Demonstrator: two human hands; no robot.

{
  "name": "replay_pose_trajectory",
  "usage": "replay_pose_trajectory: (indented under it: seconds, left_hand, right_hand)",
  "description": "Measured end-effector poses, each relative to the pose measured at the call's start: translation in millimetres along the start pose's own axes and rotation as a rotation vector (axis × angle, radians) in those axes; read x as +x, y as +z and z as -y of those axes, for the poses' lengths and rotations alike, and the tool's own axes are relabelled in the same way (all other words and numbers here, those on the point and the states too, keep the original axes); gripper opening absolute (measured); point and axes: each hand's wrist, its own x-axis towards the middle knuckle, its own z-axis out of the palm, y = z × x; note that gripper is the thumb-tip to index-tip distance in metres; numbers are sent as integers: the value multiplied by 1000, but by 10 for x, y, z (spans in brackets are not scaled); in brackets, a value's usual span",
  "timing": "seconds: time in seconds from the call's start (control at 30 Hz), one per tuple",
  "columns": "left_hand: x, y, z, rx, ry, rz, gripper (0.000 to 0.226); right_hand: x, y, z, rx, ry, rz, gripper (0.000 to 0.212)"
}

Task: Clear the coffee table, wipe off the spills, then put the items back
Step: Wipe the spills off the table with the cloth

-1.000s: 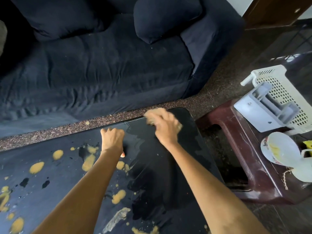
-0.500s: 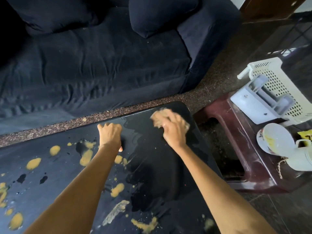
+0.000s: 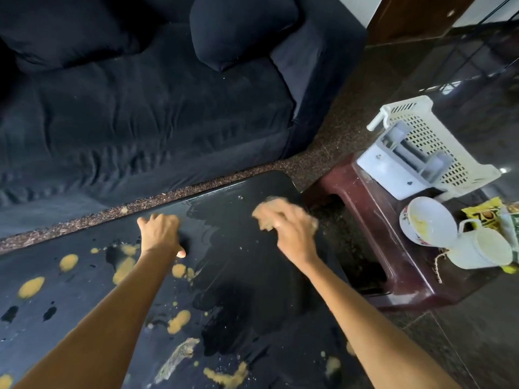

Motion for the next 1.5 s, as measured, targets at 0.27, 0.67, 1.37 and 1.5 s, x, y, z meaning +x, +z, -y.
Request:
replay_pose_trajectory:
  seconds: [0.27, 0.67, 1.37, 1.5]
  left_hand:
    - [-100, -2, -36, 77, -31, -33, 49]
    - [-590, 247, -250, -68, 123, -158, 50]
    - [-892, 223, -602, -64, 132, 29, 64]
    - [-1028, 311, -545, -103, 231, -72, 55]
  right_hand:
    - [-217, 19, 345, 113, 613, -105, 53]
    - [-688, -170, 17, 4, 669, -148, 65]
    - [-1332, -112, 704, 138, 267, 7, 74]
    - [-1538, -166, 484, 160, -223, 76, 64]
